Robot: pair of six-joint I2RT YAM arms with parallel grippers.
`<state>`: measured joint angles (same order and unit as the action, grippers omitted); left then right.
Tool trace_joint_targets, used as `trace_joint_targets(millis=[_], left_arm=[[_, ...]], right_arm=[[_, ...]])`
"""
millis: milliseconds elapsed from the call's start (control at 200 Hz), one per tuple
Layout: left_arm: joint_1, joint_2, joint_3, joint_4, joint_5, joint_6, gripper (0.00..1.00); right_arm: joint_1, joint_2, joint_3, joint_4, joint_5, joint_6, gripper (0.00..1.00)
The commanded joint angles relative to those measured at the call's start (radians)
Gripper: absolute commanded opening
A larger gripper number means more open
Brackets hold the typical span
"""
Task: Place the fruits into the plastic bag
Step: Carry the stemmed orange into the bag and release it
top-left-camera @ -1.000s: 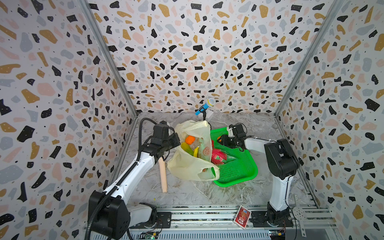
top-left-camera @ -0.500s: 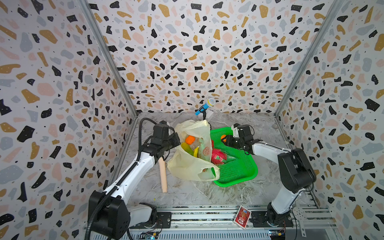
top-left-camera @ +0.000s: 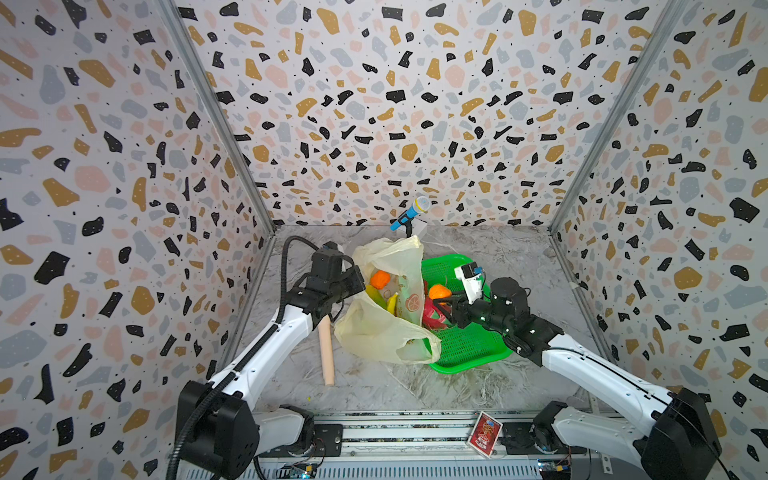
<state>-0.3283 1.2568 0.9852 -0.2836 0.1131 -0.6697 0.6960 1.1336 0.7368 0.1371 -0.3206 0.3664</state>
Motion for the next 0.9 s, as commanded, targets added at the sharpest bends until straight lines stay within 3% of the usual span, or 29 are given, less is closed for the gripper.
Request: trace_joint_targets(millis=[0, 185, 375, 721, 891], left_arm=[[-0.017, -0.015, -0.016, 0.04, -0.017, -0.001, 0.0], [-0.021, -0.035, -0.006, 0.019, -0.05, 0.027, 0.0], [-0.022, -0.065, -0.006, -0.002, -0.127, 0.051, 0.0], [-0.022, -0.079, -0.038, 0.023, -0.132, 0.05, 0.0], [-0.022, -0.076, -0.044, 0.027, -0.123, 0.051, 0.0]], right_arm=[[0.098, 0.086, 0.04, 0.023, 0.025, -0.028, 0.32], [0.201, 0.263, 0.151, -0.008, 0.062, -0.026, 0.34], [0.226, 0.371, 0.224, -0.126, 0.118, -0.037, 0.4], [0.232, 0.373, 0.24, -0.159, 0.19, -0.021, 0.67], [0.234, 0.343, 0.224, -0.137, 0.207, -0.008, 0.71]])
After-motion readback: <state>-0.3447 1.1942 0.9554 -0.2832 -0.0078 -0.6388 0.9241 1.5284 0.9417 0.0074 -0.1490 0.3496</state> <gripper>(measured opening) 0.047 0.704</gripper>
